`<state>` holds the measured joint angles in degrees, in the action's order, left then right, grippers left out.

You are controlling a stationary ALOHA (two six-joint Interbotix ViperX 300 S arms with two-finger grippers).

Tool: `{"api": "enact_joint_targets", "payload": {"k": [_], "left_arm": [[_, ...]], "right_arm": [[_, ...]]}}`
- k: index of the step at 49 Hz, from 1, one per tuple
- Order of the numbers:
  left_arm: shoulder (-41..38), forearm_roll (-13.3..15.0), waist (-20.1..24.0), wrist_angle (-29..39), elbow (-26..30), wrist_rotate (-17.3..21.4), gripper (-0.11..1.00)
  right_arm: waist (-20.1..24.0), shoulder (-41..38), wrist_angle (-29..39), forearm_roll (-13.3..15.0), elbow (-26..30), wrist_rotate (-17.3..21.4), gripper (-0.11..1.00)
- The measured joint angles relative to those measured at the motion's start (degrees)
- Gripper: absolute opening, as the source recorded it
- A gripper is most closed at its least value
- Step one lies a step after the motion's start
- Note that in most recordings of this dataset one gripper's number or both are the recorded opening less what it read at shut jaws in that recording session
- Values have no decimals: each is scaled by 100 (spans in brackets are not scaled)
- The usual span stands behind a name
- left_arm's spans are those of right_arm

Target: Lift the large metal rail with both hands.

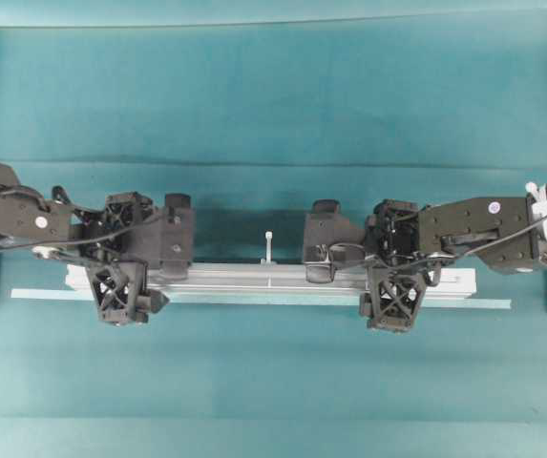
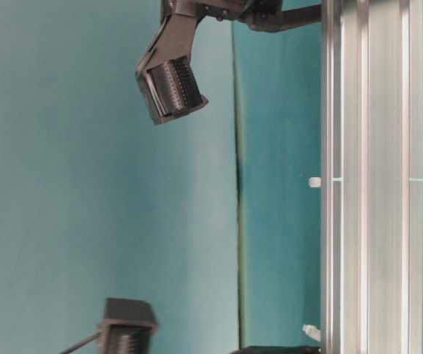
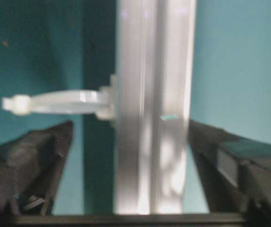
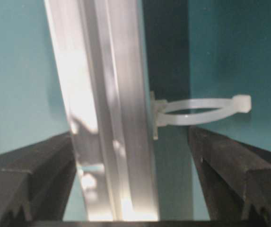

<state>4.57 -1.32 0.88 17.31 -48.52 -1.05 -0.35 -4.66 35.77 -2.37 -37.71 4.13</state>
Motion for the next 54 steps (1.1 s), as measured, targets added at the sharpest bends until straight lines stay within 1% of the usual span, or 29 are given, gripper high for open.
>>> {"api": "enact_joint_targets", "payload": {"k": [11,23,30,38,45,54], "left_arm": [[501,0,9,18,-44,9,96],[1336,0,35,26,-158,9,96],[1828,-18,44,26,-220,9,96],[2347,-18,44,26,-343,9,96],[2716,0,35,35,-457,9,96],[3252,0,44,35,-519,9,96]], "right_arm": [[-26,475,290,18,9,9,92],[-220,1187,554,44,35,9,92],[-334,1652,580,62,105,9,92],[-510,2250,589,158,123,9,92],[-606,2540,589,167,114,9,92],[-606,2900,527,167,44,0,92]]}}
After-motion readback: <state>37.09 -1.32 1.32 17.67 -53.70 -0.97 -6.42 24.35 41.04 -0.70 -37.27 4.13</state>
